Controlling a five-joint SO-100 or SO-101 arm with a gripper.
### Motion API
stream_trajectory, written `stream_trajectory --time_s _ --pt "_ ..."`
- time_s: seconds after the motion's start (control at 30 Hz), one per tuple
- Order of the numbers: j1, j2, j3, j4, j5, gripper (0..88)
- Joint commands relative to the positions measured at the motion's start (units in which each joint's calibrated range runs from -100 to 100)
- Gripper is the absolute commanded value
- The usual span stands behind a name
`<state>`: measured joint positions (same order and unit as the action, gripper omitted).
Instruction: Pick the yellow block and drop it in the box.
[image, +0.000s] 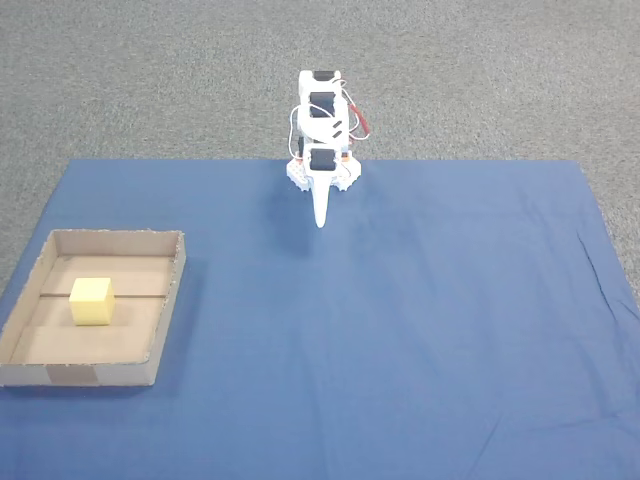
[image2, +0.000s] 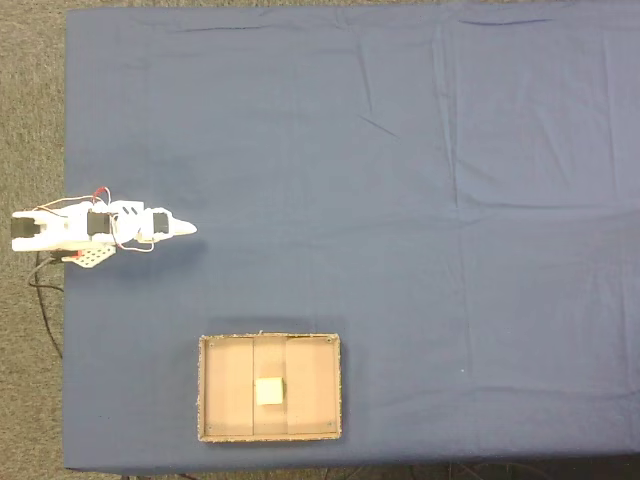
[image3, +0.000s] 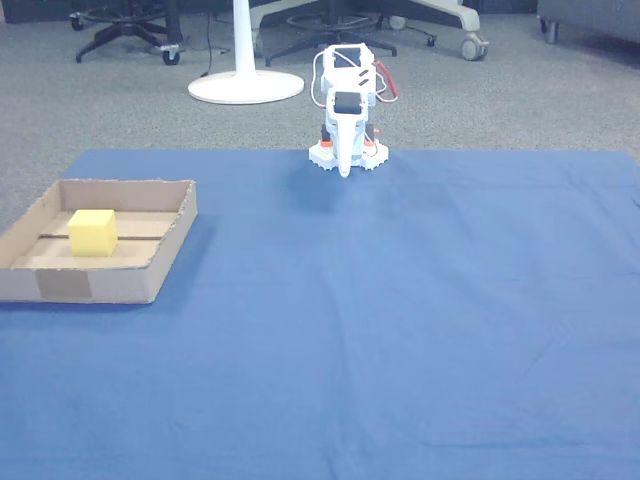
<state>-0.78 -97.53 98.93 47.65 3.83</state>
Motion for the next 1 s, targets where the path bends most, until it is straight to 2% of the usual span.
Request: stream_trajectory --time_s 0.0,0.13,0.27,0.3,0.37,0.97 --pt "-0.7 -0.1 0.8 0.2 0.4 0.2" --pt "-1.0 -0.1 0.8 -0.1 -2.2 0.2" --pt "-0.9 -0.1 0.8 0.1 -2.9 2.4" --pt "-0.8 -0.1 0.8 0.1 -2.9 3.8" --pt "-0.8 -0.1 0.8 0.1 -2.9 0.2" --pt "-0.8 -0.1 0.8 0.1 -2.9 0.2"
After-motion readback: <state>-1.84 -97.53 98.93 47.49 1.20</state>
